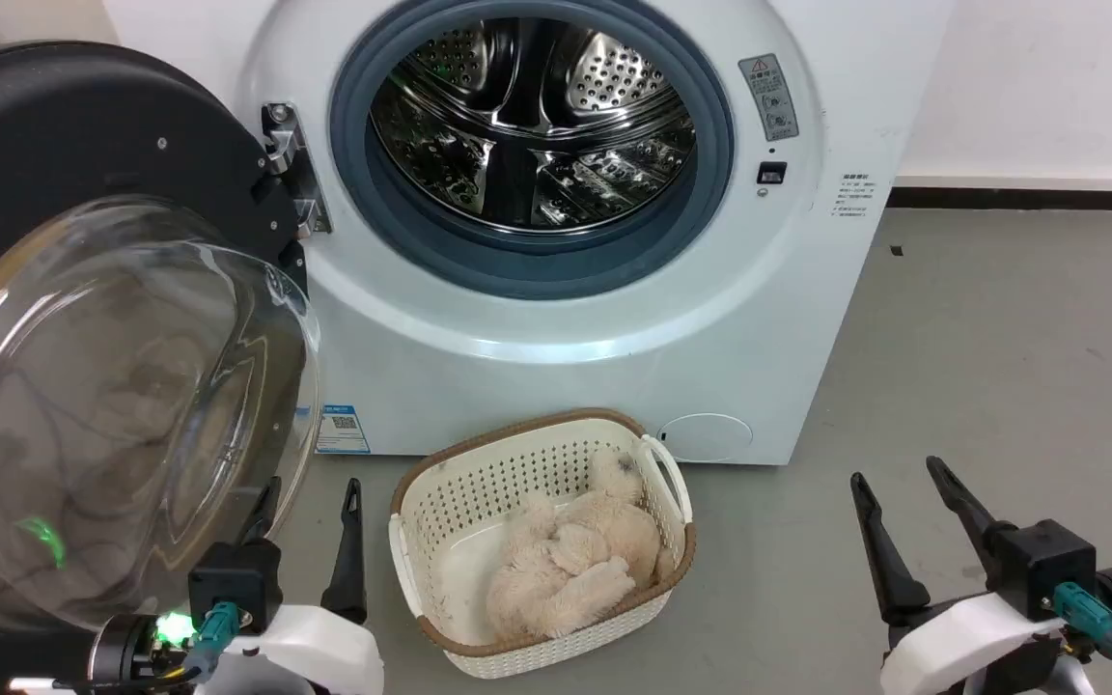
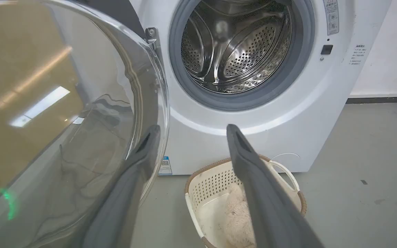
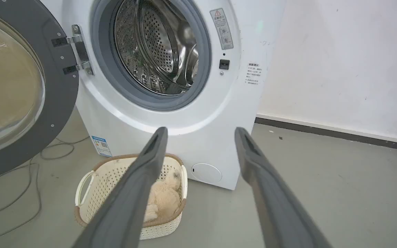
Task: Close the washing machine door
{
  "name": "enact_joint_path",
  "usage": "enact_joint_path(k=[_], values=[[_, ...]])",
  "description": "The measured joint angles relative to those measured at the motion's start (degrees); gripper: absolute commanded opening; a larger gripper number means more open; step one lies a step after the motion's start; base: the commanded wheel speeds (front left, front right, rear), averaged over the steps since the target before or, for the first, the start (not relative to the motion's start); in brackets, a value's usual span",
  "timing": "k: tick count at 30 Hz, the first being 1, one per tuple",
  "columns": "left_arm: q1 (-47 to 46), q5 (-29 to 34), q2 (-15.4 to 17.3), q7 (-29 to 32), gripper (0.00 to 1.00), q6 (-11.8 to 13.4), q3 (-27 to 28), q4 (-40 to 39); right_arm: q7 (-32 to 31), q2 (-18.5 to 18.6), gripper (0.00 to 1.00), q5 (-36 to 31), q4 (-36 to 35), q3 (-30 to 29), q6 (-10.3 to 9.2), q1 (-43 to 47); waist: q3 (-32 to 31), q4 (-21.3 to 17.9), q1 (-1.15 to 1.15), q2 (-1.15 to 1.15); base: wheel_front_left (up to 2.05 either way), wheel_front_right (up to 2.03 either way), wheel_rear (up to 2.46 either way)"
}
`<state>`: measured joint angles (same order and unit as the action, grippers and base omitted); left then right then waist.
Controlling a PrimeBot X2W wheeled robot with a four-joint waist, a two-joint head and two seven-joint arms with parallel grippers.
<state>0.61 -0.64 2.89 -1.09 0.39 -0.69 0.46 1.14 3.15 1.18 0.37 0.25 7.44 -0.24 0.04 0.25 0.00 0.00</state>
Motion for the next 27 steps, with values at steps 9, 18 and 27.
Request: enact_joint_path(k=[9, 18, 27], values=[[0.0, -0.7, 0.0, -1.0, 1.0, 0.3, -0.2, 0.0, 1.1, 0.0, 1.0, 0.7, 0.0, 0.3, 0.0, 0.0, 0.0, 1.1, 0.0, 0.0, 0.0, 0.0, 0.0], [0.1, -1.1, 0.0, -2.1, 1.0, 0.5, -0.2, 0.1, 2.1, 0.0, 1.0, 1.1, 0.1, 1.0, 0.0, 0.0, -0.1, 3.1, 0.0, 0.0, 0.0, 0.0, 0.0], [0.2, -1.8, 0.0, -3.1, 1.0, 0.5, -0.3, 0.0, 3.1, 0.0, 1.0, 2.4, 0.5, 1.9, 0.0, 0.0, -0.2, 5.9, 0.0, 0.0, 0.0, 0.0, 0.0]])
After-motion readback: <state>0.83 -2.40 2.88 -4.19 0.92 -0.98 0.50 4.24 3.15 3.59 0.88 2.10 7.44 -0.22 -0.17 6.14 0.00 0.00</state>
